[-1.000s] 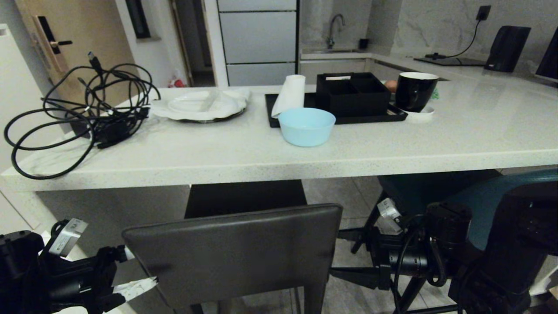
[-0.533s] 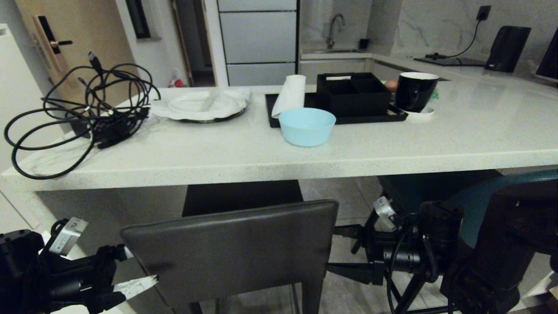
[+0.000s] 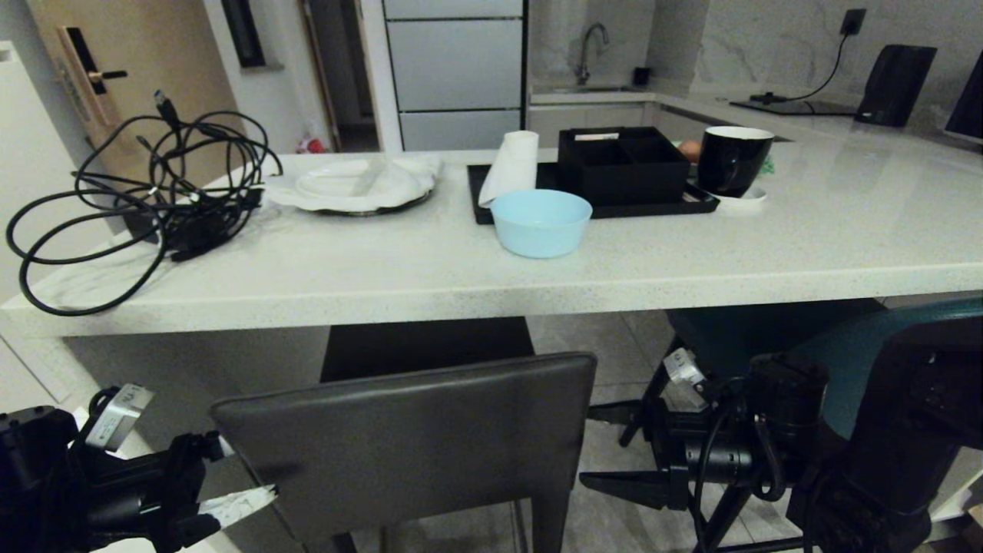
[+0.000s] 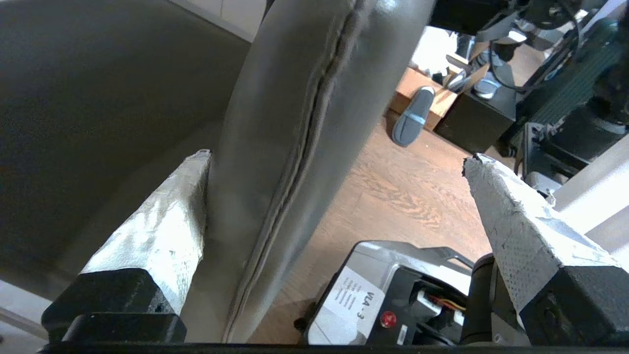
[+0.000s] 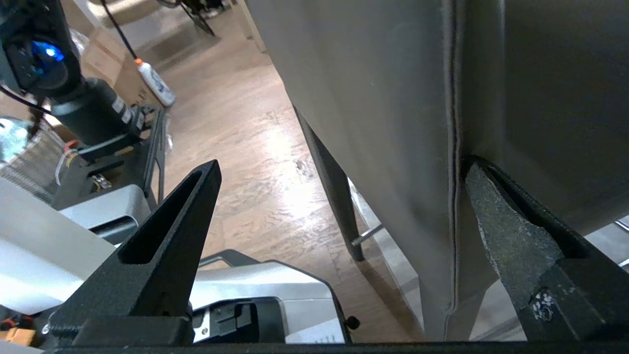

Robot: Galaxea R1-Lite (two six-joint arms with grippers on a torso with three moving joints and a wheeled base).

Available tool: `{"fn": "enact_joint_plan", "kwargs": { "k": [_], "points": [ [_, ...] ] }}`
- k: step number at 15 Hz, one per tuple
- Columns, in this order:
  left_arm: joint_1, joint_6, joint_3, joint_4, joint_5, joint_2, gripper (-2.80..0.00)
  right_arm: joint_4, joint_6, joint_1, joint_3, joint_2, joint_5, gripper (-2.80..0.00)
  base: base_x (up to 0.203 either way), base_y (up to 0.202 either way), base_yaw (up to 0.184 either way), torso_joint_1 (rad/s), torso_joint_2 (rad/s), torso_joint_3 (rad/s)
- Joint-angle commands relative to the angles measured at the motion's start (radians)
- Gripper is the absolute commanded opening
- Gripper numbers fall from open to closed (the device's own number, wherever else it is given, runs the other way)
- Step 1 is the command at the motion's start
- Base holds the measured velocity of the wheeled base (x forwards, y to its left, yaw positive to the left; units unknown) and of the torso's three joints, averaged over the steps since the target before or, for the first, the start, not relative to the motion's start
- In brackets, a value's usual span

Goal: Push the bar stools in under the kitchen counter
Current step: Pull the gray chair out from under the dining table

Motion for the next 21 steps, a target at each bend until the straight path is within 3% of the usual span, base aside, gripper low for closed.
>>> {"fn": "enact_joint_plan", "kwargs": {
  "k": [1,7,10,15,21],
  "points": [
    [0.0,0.001,0.0,-0.008,-0.007,0.004,0.0,-0.014,0.0,0.059,-0.013,-0.027,0.016,0.0,0.0,0.0,0.0,0.0,0.0,0.0],
    [-0.003,0.001,0.0,-0.008,-0.007,0.004,0.0,-0.014,-0.004,0.114,0.072,-0.104,0.054,0.0,0.0,0.0,0.0,0.0,0.0,0.0],
    [-0.003,0.001,0.003,-0.008,-0.008,0.004,0.0,-0.014,-0.003,0.067,0.045,-0.084,0.052,0.0,0.0,0.0,0.0,0.0,0.0,0.0],
    [0.012,0.002,0.015,-0.008,-0.009,0.001,0.0,-0.014,0.0,0.059,-0.025,-0.041,0.018,0.0,0.0,0.0,0.0,0.0,0.0,0.0],
    [0.01,0.002,0.016,-0.008,-0.01,0.004,0.0,-0.014,0.005,0.155,-0.069,-0.007,0.008,0.0,0.0,0.0,0.0,0.0,0.0,0.0]
  ]
}}
